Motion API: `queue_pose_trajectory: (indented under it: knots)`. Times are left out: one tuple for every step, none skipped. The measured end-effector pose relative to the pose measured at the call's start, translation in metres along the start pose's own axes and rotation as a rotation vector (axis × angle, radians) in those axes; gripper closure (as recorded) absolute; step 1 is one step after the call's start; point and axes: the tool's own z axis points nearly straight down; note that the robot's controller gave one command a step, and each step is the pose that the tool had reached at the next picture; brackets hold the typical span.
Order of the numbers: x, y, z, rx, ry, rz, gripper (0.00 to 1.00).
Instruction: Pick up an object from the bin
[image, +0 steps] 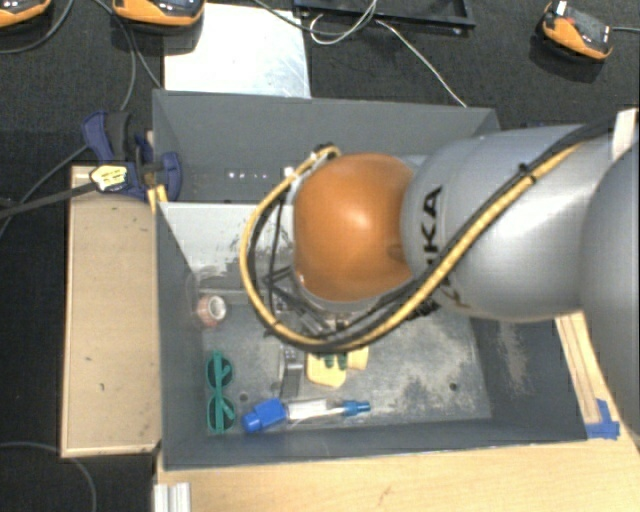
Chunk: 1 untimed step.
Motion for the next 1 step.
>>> queue_pose_trajectory:
  knots:
    - [-0.0006, -0.0007, -0.0029, -0.001, -0.004, 0.003, 0.00]
